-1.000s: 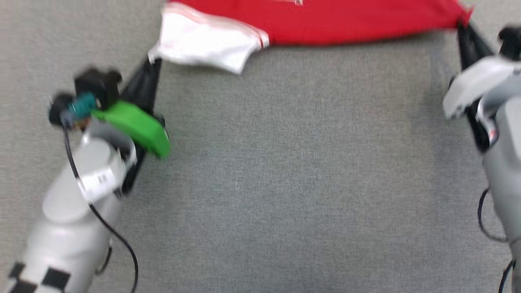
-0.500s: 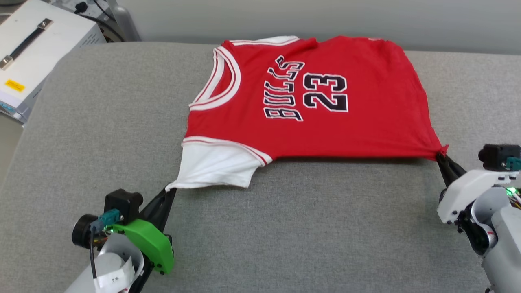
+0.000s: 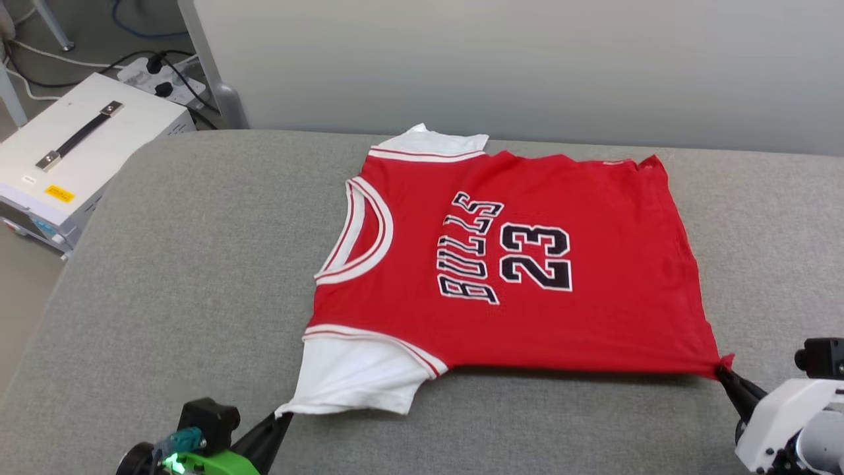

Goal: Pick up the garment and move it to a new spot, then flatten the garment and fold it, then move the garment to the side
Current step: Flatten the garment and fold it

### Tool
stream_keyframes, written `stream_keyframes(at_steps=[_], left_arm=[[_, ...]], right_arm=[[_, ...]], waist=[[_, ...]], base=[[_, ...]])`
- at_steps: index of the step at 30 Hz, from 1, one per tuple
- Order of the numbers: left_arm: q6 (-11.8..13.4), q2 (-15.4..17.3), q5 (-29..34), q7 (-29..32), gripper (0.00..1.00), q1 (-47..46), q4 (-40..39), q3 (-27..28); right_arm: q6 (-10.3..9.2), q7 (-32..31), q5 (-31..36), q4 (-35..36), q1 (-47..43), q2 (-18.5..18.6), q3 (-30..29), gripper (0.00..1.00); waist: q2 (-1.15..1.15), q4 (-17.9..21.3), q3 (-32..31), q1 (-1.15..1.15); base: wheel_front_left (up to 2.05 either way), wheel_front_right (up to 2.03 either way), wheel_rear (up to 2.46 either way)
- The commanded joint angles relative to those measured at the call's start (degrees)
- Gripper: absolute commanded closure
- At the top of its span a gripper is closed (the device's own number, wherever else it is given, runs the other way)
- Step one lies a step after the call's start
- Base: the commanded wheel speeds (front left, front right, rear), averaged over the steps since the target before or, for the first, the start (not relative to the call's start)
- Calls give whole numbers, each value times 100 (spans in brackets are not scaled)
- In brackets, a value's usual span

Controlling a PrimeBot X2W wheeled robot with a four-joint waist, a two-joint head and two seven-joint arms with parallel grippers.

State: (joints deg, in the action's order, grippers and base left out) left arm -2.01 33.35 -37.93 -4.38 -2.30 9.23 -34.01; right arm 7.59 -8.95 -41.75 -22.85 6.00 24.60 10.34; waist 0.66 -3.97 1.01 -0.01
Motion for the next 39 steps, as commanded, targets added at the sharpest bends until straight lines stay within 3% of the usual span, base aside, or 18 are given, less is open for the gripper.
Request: stream_keyframes(at_steps=[1, 9, 14, 26, 39], left_arm=[[83, 106, -38, 64, 100, 209, -135, -14], [203, 365, -167, 427, 100, 739, -807, -154], [342, 348, -105, 280, 100, 654, -1030, -44], [508, -175, 75, -83, 100, -310, -955, 158], [647, -832, -40, -552, 100, -1525, 135, 554]], right_arm=[[-10, -118, -83, 165, -224, 80, -68, 100], [-10, -1037, -282, 1169, -1280, 117, -404, 100], [-10, -1281, -222, 1707, -1551, -3, -779, 100], [-10, -1677, 49, 2276, -986, -311, -1231, 100], [-10, -1632, 540, 1883, 150, -377, -1223, 100]], waist=[[-66, -16, -103, 1], [-66, -66, -79, 1], [-66, -63, -4, 1], [-66, 71, 336, 1], [-66, 218, 1088, 1]], base=[[0, 0, 0], [0, 0, 0], [0, 0, 0], [0, 0, 0], [0, 0, 0]])
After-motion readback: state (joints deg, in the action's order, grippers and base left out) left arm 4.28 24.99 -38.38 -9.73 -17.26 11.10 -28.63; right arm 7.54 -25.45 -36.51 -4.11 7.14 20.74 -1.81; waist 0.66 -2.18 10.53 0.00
